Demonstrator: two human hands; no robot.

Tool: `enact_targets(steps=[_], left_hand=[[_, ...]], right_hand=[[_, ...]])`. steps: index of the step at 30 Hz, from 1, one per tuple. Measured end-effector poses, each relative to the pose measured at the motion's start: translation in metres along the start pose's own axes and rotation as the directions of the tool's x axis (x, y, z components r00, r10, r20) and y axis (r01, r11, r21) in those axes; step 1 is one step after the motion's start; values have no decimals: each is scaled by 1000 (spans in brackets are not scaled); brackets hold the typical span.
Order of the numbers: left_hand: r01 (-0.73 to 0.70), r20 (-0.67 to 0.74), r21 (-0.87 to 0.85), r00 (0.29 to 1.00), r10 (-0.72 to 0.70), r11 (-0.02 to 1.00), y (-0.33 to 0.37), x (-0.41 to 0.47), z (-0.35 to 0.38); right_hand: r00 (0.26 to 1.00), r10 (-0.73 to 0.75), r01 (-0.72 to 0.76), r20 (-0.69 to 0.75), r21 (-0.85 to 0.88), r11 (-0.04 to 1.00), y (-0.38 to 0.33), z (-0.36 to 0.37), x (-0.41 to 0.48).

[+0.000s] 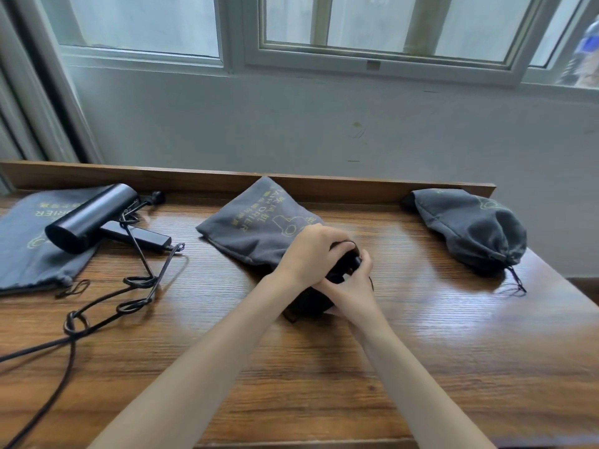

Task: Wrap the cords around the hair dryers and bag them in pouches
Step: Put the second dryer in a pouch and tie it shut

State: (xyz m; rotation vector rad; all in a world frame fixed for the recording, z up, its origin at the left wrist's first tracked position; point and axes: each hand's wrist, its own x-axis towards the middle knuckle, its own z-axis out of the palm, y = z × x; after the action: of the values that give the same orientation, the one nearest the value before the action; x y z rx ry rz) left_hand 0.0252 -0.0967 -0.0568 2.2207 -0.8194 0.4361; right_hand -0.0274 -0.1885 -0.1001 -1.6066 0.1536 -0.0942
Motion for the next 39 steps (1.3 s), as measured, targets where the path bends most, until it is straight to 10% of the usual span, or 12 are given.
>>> enact_targets(steps=[4, 11, 16, 31, 39], left_hand=[[91, 1, -35, 996, -91, 995, -14, -12, -8], [99, -11, -189, 995, -103, 977, -21, -29, -11], [15, -35, -41, 999, -16, 999, -38, -42, -16], [343, -293, 100, 907, -301, 934, -65, -66, -5], [429, -287, 123, 879, -382, 895, -74, -48, 12]], right_hand=[[993, -13, 11, 120, 23, 1000, 9, -7, -3], [943, -325, 274, -76, -378, 884, 12, -3, 13], [939, -334, 188, -88, -680, 708, 20, 4, 25], [958, -261, 286, 118, -440, 851, 21, -13, 51], [978, -173, 129, -112, -324, 937, 11, -35, 66]])
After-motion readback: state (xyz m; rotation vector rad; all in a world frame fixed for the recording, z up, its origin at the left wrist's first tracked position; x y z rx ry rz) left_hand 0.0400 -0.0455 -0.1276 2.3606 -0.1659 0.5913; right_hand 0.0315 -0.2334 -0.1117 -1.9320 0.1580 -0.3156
